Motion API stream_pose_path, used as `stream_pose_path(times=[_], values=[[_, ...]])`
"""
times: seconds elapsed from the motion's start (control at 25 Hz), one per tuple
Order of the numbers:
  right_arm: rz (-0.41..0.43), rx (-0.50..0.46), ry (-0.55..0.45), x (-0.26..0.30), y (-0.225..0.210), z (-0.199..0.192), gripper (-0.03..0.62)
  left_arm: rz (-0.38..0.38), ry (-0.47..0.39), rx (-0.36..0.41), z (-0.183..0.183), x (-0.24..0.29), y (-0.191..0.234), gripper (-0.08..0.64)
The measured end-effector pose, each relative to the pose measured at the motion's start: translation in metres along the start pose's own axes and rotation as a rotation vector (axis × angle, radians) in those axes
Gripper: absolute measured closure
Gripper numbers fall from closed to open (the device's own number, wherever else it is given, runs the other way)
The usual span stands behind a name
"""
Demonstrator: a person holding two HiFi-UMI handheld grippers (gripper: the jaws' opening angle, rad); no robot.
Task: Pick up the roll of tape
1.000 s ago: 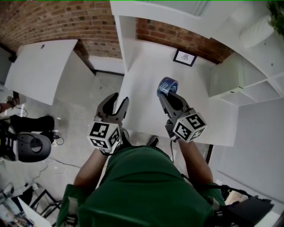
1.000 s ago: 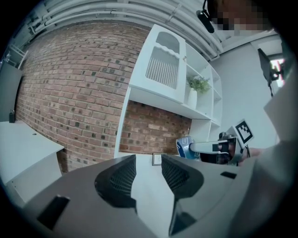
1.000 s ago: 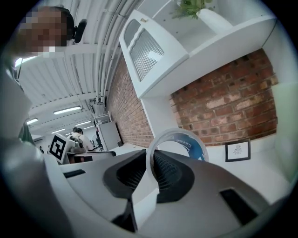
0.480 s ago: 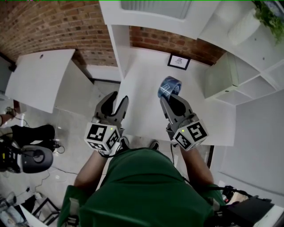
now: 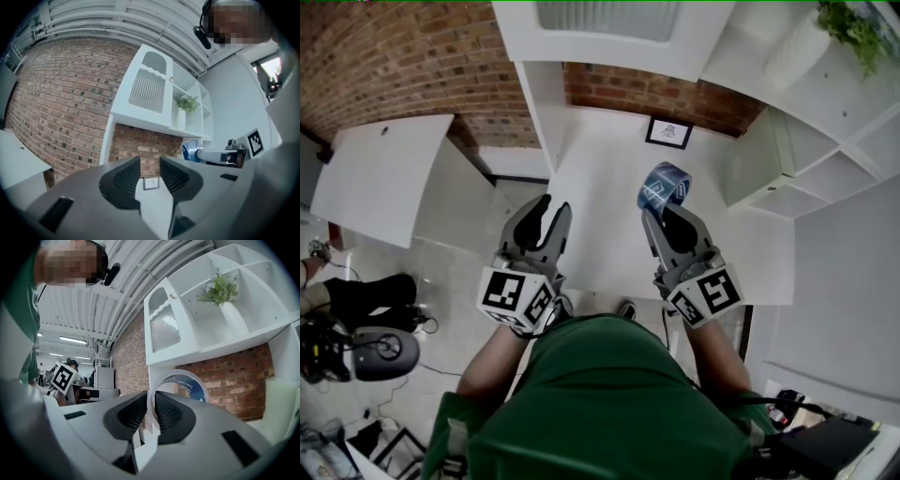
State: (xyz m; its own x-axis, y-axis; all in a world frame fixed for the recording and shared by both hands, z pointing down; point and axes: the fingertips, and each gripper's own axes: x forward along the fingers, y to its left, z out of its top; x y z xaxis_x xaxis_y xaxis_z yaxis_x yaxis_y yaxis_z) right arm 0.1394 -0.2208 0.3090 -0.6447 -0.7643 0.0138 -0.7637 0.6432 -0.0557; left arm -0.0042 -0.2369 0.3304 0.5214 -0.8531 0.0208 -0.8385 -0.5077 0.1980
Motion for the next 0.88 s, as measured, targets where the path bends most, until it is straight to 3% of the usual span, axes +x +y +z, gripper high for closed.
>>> stream_pose_path(times=[0.44, 0.88], values=[[-0.035, -0.044, -0.028, -0.016, -0.005, 0.015, 0.526, -0.059, -0.005, 0.007, 0.005, 0.011, -0.023, 0.437], [-0.038, -0.051, -0.02, -0.015, -0.004, 0.011, 0.526, -0.05, 0.007, 0.0, 0.0, 0.011, -0.019, 0.437]])
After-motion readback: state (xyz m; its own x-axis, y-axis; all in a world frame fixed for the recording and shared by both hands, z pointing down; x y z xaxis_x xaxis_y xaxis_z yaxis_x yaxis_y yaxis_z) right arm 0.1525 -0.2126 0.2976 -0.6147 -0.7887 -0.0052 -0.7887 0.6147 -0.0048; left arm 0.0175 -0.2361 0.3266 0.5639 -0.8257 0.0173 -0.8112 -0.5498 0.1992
